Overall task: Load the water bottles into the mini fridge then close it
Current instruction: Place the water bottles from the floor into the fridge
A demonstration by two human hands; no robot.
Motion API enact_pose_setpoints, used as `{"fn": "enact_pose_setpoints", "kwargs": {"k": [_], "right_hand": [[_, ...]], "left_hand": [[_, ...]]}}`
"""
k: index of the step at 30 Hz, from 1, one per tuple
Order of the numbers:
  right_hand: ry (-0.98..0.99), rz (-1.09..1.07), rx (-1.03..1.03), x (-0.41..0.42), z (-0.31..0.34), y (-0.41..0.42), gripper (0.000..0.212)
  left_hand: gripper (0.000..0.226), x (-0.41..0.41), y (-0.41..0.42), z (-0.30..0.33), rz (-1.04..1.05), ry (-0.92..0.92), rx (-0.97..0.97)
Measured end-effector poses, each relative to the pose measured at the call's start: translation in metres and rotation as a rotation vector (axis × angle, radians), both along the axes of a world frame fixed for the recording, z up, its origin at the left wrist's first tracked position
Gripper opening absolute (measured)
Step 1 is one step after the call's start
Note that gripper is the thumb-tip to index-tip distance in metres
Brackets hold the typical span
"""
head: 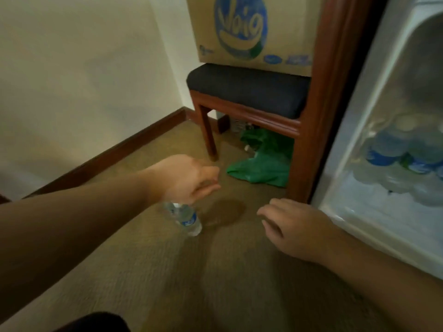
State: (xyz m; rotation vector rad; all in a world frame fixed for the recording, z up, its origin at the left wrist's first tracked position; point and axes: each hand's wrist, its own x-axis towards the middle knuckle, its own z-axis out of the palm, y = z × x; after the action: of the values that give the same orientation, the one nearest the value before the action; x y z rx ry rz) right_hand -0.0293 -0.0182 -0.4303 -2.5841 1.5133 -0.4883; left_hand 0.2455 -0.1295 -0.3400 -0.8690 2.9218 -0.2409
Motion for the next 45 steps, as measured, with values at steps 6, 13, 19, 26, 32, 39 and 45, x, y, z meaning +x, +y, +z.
{"fn": "enact_pose_setpoints", "kwargs": {"k": [6,13,19,26,32,39,45], "right_hand": [[-0.082,-0.018,0.259,0.105,-0.024,-0.043,0.040],[-0.128,-0.125,0.407,0.199,-0.046,-0.098,0.059],[-0.063,-0.152,0.434,0.224,-0.065,-0.118,0.048],[-0.111,-0.223,0.412,0.248,-0.084,-0.142,0.037],[-0.094,-0.148,0.358,0.227,-0.080,-0.118,0.021],[-0.254,-0.219,0.414,0.121,-0.025,-0.039,0.010],[-0.339,-0.501,0.189,0.012,0.065,0.053,0.025]], "left_hand": [[0.035,0.098,-0.019,-0.019,0.539,0.042,0.063],[0.063,0.121,-0.025,-0.071,0.664,0.023,0.263],[0.070,0.109,-0.056,-0.114,0.689,-0.133,0.208],[0.064,0.133,-0.091,-0.144,0.665,-0.157,0.240],[0.041,0.118,-0.096,-0.159,0.617,-0.107,0.193],[0.031,0.046,-0.059,-0.123,0.429,-0.266,0.183],[0.017,-0.012,-0.019,-0.054,0.231,-0.110,0.242]]}}
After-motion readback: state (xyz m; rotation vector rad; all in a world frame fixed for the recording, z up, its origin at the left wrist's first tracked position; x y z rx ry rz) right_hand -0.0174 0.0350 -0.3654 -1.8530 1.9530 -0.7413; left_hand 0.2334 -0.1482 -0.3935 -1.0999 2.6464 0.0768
